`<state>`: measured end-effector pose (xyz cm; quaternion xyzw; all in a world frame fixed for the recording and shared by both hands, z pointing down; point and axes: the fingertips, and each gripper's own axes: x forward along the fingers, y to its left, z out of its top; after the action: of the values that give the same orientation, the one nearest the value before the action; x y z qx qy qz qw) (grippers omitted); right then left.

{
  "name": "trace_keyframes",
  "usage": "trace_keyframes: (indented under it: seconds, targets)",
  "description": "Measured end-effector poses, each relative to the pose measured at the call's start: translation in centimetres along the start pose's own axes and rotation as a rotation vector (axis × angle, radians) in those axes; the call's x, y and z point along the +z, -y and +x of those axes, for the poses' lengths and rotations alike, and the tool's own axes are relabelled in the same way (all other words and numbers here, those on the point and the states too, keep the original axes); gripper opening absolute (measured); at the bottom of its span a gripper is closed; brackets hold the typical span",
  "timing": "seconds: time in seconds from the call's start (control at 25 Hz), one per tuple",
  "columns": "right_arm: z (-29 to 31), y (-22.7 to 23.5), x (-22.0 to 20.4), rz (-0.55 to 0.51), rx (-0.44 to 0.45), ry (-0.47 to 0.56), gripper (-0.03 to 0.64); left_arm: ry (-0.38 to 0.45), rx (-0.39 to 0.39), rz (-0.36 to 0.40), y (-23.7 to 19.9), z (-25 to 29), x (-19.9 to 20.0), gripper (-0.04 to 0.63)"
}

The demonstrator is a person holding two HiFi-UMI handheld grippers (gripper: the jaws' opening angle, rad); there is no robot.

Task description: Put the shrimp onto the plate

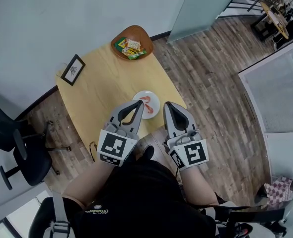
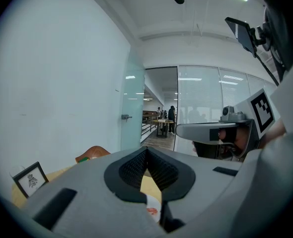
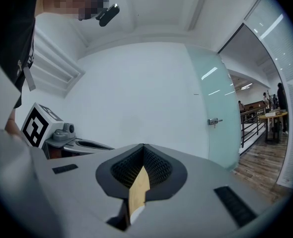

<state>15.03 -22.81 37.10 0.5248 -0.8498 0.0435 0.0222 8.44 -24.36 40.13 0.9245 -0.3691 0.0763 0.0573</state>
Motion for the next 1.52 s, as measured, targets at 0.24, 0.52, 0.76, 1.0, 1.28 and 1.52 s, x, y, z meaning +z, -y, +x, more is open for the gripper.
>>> trace_keyframes:
  seconds: [0.24,0.52,0.76,1.0,1.28,1.52]
  targets:
    - [-0.45,-0.06,0.3,0.003,0.004,0.01,0.003,-0.002,0.003,0.004,0.4,-0.09,0.17,0.002]
    - [-0.52,-0.32,0.28,0.002,0.012,0.007,0.003,-0.004,0.01,0.004,0.32,-0.2,0.22,0.002]
    - [-0.41,-0.3,0.29,0.002,0.019,0.006,0.003,-0.005,0.013,0.001,0.31,-0.02,0.25,0.002]
    - [-0.29,-0.19,-0.02,0.007,0.023,0.0,0.003,-0.007,0.014,0.001,0.32,0.12,0.15,0.002]
    - [-0.22,-0.13,-0.39,0.008,0.027,-0.012,0.002,-0.008,0.014,0.003,0.26,0.08,0.15,0.002]
    - [-0.31,-0.17,-0.45,0.009,0.03,-0.015,0.002,-0.01,0.014,0.004,0.35,0.02,0.18,0.002]
